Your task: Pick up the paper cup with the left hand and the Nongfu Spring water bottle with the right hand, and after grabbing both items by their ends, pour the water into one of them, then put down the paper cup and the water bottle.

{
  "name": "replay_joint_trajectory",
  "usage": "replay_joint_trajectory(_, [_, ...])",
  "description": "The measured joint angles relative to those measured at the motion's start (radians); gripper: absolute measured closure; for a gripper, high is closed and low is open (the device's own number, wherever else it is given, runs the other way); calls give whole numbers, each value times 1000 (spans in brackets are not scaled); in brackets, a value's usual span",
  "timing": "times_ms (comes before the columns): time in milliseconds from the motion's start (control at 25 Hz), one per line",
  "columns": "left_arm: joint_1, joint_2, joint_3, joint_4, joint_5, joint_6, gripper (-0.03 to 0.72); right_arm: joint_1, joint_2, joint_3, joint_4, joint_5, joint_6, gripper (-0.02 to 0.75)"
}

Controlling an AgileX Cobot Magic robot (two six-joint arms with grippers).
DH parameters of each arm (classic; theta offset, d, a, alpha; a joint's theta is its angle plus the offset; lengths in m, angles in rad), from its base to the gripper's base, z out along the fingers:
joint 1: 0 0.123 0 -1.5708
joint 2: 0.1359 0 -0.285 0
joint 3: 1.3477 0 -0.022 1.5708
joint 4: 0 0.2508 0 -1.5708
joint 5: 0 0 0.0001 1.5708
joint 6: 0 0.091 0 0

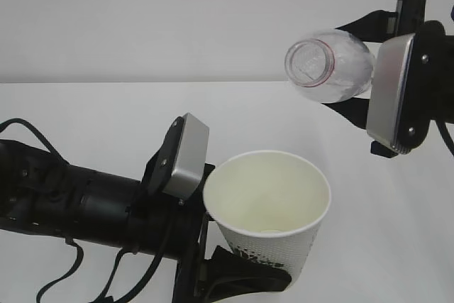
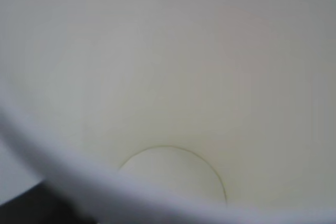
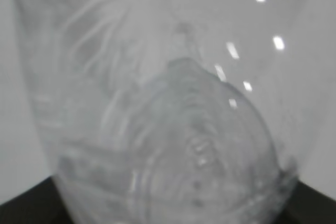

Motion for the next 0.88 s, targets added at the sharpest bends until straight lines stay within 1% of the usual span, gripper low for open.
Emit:
replay_joint_trajectory(160, [0, 0, 0, -2, 0, 0, 156, 0, 2, 0, 0, -14, -56, 253])
replay_joint_trajectory(640, [0, 0, 0, -2, 0, 0, 158, 0, 2, 0, -2, -14, -128, 253])
replay_joint_trajectory(880, [0, 0, 0, 30, 0, 0, 160, 0, 2, 0, -2, -15, -185, 253])
